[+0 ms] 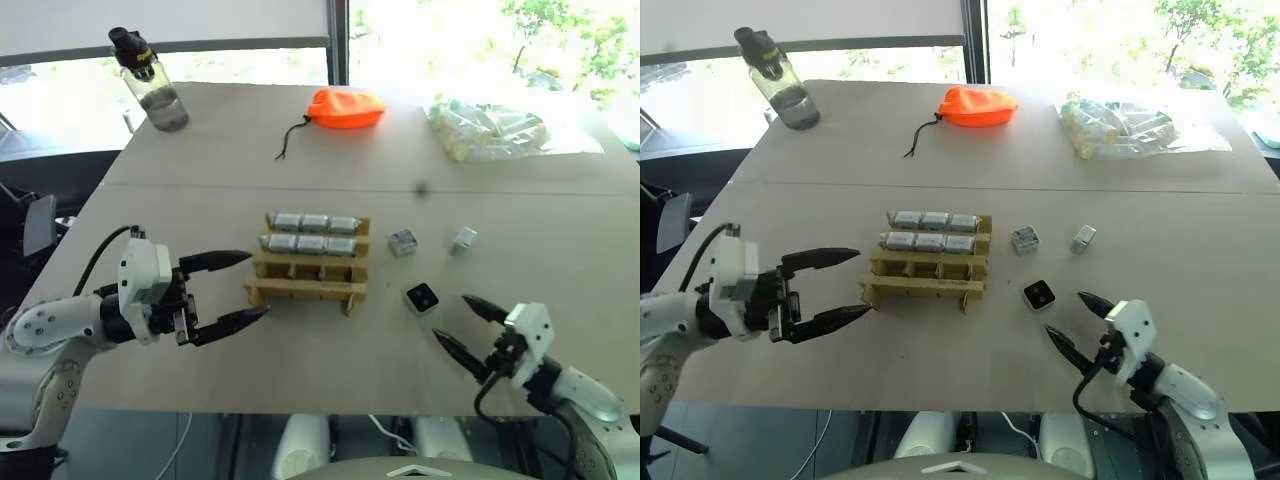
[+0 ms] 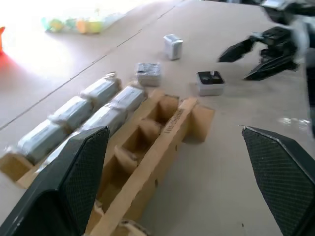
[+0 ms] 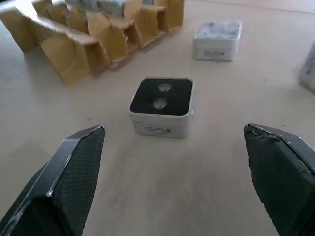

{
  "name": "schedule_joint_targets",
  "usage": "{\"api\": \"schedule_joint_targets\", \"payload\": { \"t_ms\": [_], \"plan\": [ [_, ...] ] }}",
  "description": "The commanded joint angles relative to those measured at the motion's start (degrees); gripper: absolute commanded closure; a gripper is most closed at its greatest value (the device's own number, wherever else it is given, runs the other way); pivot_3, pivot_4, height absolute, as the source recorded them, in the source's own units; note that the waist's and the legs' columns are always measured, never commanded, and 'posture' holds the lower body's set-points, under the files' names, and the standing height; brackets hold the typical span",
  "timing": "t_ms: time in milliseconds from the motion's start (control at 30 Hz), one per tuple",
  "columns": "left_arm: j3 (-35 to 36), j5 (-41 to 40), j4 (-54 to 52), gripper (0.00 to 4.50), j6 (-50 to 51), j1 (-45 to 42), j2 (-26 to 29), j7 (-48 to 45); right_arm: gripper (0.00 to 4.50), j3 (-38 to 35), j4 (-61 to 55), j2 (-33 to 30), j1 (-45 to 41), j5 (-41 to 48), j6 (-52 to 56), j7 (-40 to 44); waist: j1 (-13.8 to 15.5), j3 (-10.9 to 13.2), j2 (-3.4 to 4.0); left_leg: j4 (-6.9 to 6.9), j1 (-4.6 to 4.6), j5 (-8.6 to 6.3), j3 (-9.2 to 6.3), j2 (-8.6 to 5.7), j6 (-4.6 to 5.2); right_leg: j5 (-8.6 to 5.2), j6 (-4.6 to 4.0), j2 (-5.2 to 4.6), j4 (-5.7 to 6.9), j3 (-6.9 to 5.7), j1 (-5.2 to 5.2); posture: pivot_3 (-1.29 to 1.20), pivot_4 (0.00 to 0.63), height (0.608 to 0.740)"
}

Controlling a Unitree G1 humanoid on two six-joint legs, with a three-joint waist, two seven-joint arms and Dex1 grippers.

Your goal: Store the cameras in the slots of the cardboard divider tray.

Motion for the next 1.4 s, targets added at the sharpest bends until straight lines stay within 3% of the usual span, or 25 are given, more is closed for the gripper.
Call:
{"api": "schedule_joint_targets", "payload": {
  "t_ms": [33, 200, 633, 733, 867, 1167, 1267, 1400],
  "plan": [
    [1.07, -0.34, -2.39, 0.02, 0.97, 0.84, 2.66, -4.49, 0.00, 1.19, -5.14, -0.71, -1.68, -0.37, 4.87, -2.53, 0.01, 0.02, 0.03, 0.00, 0.00, 0.00, 0.00, 0.00, 0.00, 0.00, 0.00, 0.01, 0.00, 0.01, -0.01, 0.00, 0.150, 0.726],
    [0.88, 0.11, -3.37, 0.02, 1.19, 0.79, 2.80, -6.29, 0.00, 5.13, -6.29, 3.16, -5.29, -5.71, 13.02, -12.18, -0.03, 0.05, -0.02, -0.01, -0.03, 0.07, -0.04, 0.05, -0.12, -0.01, -0.01, 0.19, 0.02, 0.03, -0.07, 0.00, 0.150, 0.726],
    [3.95, 0.62, -5.80, 0.02, 3.80, 2.32, 1.97, -4.17, 0.00, 7.82, -8.84, 8.64, -7.59, -5.76, 20.95, -19.07, -0.10, 0.02, -0.10, 0.00, -0.02, 0.08, -0.02, 0.05, -0.14, 0.00, 0.00, 0.17, 0.06, 0.08, -0.09, 0.00, 0.150, 0.726],
    [4.56, 0.99, -5.67, 0.00, 2.91, 3.00, 1.49, -4.60, 0.72, 8.21, -9.53, 9.04, -7.04, -6.02, 20.48, -19.71, -0.10, 0.02, -0.11, 0.00, -0.02, 0.08, -0.01, 0.05, -0.14, 0.00, 0.00, 0.17, 0.07, 0.09, -0.09, 0.00, 0.150, 0.726],
    [4.68, 2.24, -5.27, 0.00, 2.12, 3.68, 1.37, -4.83, 2.53, 8.84, -9.60, 7.53, -6.87, -7.40, 19.14, -18.88, -0.09, 0.02, -0.10, 0.00, -0.01, 0.08, -0.03, 0.05, -0.14, 0.00, 0.00, 0.18, 0.09, 0.07, -0.09, 0.00, 0.150, 0.726],
    [2.17, 3.40, -3.69, 0.00, 6.12, 1.86, 2.26, -2.26, 2.61, 10.70, -6.69, -3.04, -11.43, -13.14, 6.85, -9.79, -0.07, 0.06, -0.10, 0.01, -0.01, 0.08, -0.02, 0.02, -0.14, -0.01, 0.02, 0.18, 0.10, 0.09, -0.10, 0.00, 0.150, 0.726],
    [-0.63, 3.62, -3.34, 0.00, 8.03, -1.56, 2.04, -0.11, 2.61, 11.24, -6.41, -4.53, -16.85, -10.16, 5.31, -4.15, -0.13, 0.10, -0.18, 0.06, 0.00, 0.09, -0.01, 0.02, -0.13, -0.01, 0.03, 0.20, 0.14, 0.10, -0.10, 0.00, 0.150, 0.726],
    [-6.28, 3.02, -1.99, 0.00, 12.63, -8.36, 2.49, 1.90, 2.61, 15.47, -3.36, -7.65, -27.02, -13.65, -0.44, 3.40, -0.12, 0.21, -0.26, 0.16, 0.01, 0.09, -0.02, 0.01, -0.14, 0.00, 0.01, 0.25, 0.27, 0.12, -0.11, 0.00, 0.150, 0.726]
  ]
}}
